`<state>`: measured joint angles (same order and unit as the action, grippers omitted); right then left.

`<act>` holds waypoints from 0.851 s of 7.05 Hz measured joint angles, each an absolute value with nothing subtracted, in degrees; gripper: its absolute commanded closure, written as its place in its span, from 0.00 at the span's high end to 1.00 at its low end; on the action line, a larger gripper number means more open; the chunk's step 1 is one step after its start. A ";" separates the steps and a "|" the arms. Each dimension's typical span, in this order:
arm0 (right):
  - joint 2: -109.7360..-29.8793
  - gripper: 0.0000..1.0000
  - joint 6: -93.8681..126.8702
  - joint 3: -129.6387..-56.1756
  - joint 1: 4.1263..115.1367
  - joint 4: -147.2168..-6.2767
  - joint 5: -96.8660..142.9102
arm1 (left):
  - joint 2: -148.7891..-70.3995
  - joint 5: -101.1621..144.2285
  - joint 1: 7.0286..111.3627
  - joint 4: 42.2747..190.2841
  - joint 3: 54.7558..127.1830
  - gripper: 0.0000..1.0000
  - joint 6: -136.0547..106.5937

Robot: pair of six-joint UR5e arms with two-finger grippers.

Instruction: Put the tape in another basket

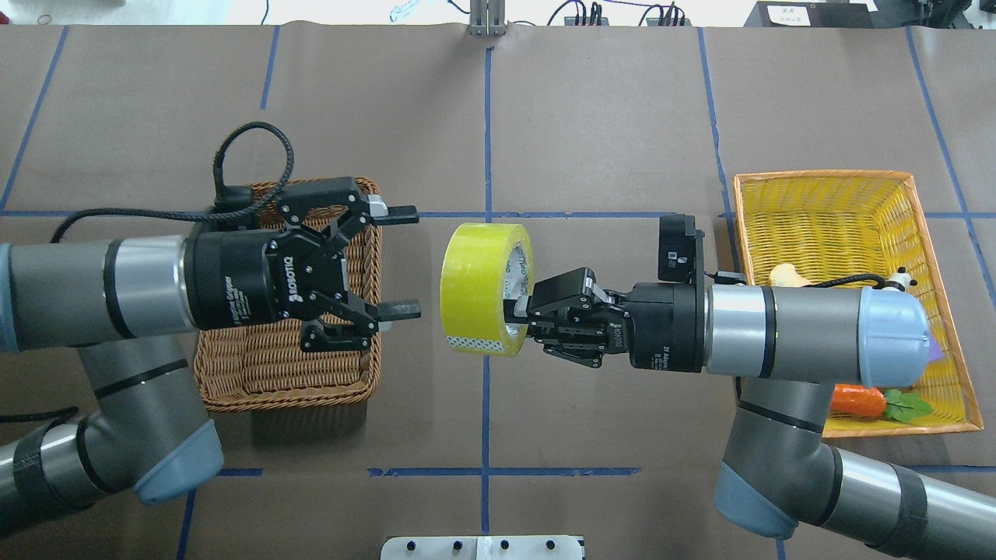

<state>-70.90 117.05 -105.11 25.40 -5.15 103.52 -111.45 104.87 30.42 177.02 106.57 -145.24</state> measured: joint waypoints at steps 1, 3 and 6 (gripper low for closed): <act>-70.50 0.01 117.06 -104.96 25.11 -5.25 103.48 | -112.33 104.83 29.21 177.02 106.38 1.00 -145.16; -69.99 0.01 117.01 -104.08 24.71 -5.34 103.45 | -113.02 104.84 28.10 177.03 106.27 1.00 -145.11; -69.66 0.01 116.96 -102.94 24.61 -5.27 103.69 | -112.90 104.86 27.95 177.10 106.85 1.00 -145.05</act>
<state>-69.66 116.96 -102.94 24.61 -5.27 103.69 -112.90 104.86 27.95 177.10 106.85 -145.05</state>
